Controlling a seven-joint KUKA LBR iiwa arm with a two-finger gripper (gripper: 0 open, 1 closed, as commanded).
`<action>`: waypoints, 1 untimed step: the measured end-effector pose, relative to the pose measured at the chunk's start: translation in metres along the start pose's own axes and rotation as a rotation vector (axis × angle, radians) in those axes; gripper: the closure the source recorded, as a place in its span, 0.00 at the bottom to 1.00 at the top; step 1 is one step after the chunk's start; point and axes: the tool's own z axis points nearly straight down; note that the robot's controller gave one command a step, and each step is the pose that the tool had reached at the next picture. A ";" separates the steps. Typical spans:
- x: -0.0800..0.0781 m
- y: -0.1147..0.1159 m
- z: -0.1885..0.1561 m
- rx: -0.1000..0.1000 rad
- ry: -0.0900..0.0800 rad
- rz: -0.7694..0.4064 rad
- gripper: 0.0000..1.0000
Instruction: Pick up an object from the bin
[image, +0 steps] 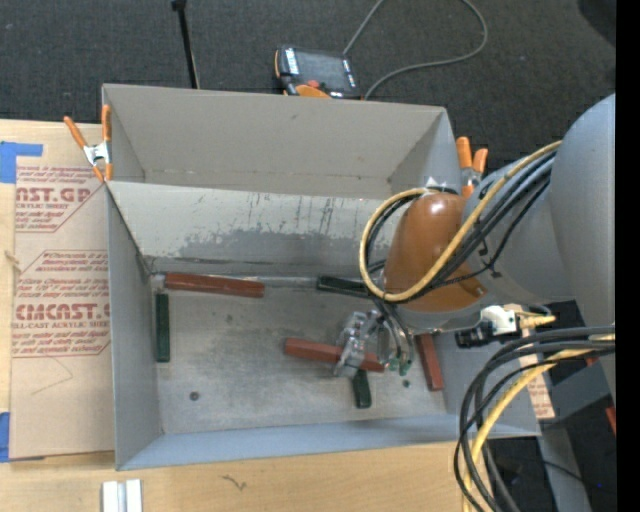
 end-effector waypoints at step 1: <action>0.019 -0.049 0.008 -0.001 0.001 0.059 1.00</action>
Offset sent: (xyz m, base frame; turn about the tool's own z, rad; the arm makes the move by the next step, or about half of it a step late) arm -0.0293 -0.0393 -0.0062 0.0538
